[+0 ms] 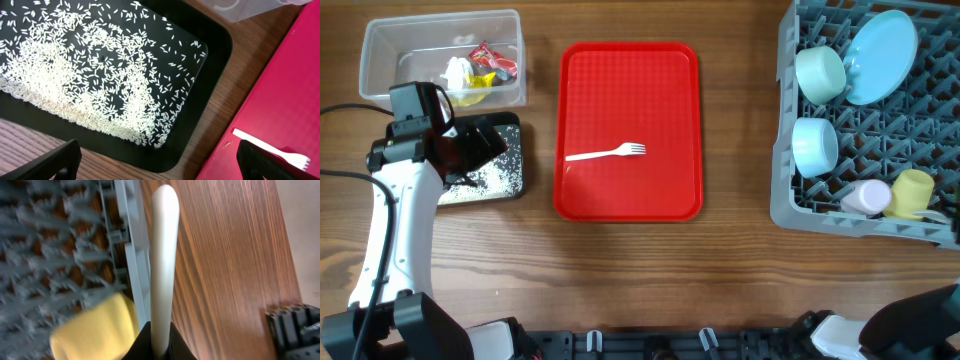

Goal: Sort waste into correct bins and load items into the dishwasher rack
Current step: 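Carry the spoon right and drop it into the dish rack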

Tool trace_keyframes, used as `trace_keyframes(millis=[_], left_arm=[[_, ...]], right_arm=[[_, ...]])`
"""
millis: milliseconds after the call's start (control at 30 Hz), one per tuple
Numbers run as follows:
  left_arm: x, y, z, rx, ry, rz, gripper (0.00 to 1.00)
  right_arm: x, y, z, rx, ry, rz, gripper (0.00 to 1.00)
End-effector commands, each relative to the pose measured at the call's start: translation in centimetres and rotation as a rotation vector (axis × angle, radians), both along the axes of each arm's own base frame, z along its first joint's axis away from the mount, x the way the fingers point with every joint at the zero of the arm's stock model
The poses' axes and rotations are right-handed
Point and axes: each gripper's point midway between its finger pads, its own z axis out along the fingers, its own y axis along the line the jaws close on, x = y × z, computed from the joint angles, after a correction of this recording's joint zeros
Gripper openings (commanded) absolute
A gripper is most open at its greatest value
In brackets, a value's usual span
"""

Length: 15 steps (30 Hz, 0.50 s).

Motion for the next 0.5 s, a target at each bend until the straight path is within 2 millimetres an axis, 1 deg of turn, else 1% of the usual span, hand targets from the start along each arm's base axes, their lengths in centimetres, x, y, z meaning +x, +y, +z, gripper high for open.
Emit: trace_keyframes(millis=[0,200,300,367,433,467], left_arm=[[0.0,-0.2,-0.2,-0.018,0.006,0.0,1.0],[0.0,-0.2,-0.2,-0.018,0.005,0.0,1.0],[0.0,-0.2,-0.2,-0.018,0.005,0.0,1.0],[0.0,-0.2,-0.2,-0.018,0.005,0.0,1.0],[0.1,-0.2,-0.2,-0.017,0.002,0.0,1.0],[0.1,-0.2,-0.2,-0.016,0.001,0.0,1.0]], right_arm=[[-0.6,-2.1,0.5,-0.071,-0.027,-0.079,0.04],[1.1,-4.8,1.5,-0.18,-0.116,-0.092,0.04],[1.0,-5.9,2.1,-0.236,-0.11,-0.109,0.05],[1.3,-6.3,2.0,-0.246,-0.118,-0.109,0.05],[1.5,-6.5,1.5,-0.242,-0.114,-0.109,0.09],[1.6,-6.6,1.2,-0.237,-0.109,-0.11,0.13]])
